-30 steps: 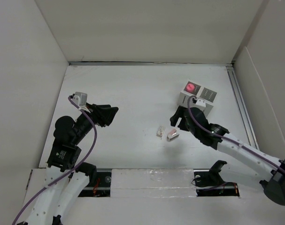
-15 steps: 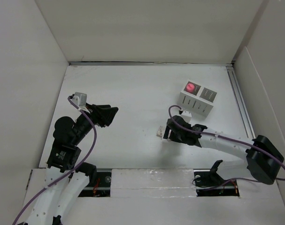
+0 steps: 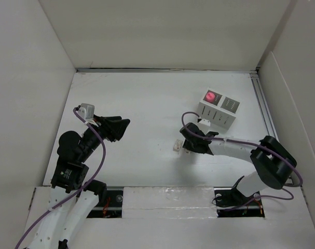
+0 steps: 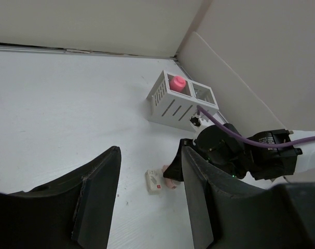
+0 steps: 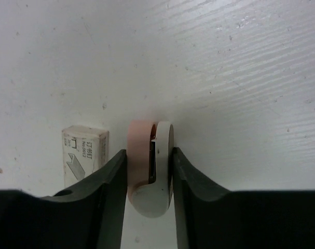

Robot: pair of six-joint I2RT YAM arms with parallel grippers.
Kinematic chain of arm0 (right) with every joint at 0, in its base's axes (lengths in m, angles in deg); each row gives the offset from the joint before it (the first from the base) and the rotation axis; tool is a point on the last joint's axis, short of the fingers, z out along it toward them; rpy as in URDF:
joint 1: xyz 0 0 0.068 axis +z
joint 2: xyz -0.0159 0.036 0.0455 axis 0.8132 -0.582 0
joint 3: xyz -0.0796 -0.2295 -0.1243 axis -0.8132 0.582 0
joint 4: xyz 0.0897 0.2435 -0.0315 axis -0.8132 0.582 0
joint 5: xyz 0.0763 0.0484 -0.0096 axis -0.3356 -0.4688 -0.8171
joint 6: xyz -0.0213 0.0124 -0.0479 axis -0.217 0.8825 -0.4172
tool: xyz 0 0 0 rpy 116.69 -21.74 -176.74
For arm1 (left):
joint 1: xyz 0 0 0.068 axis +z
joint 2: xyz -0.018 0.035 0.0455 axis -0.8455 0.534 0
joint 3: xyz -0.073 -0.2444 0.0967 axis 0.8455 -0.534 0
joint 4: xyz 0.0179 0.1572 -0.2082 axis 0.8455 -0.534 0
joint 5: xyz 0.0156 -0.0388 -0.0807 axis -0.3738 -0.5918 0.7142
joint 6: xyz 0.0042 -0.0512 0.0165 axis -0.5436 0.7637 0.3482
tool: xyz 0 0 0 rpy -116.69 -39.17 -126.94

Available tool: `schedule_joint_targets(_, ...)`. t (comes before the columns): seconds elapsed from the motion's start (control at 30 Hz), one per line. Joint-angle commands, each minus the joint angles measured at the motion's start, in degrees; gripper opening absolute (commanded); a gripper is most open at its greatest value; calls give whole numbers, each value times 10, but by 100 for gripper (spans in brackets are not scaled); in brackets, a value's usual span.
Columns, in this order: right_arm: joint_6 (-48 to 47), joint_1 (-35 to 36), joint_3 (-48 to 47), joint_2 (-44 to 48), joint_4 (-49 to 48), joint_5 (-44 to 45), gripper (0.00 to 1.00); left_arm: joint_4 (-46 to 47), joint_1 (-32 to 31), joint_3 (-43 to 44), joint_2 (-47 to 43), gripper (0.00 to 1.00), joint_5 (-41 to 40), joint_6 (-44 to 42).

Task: Organize the desk

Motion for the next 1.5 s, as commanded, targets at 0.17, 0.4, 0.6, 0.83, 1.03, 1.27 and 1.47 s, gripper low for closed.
schedule_joint_targets(0.17, 11, -3, -43, 56, 76, 82, 29, 22, 4, 7, -4, 46, 8, -3)
schedule_joint_targets(0.4, -110, -194, -122, 215, 66, 60, 31, 24, 4, 4, -2, 46, 11, -2)
schedule_joint_targets(0.6, -149, -393, -214, 123, 23, -48, 31, 24, 4, 5, -3, 46, 9, -3)
schedule_joint_targets(0.83, -182, -435, -308, 13, 26, -46, 39, 22, 4, 5, -4, 46, 9, -5)
schedule_joint_targets(1.03, -188, -447, -292, 10, 30, -45, 45, 23, 4, 4, -2, 46, 11, -3)
schedule_joint_targets(1.27, -188, -447, -262, 59, 27, -53, 89, 24, 4, 4, 0, 46, 12, -3)
schedule_joint_targets(1.47, -196, -413, -237, 123, 37, -74, 48, 23, 4, 3, -1, 46, 9, -4)
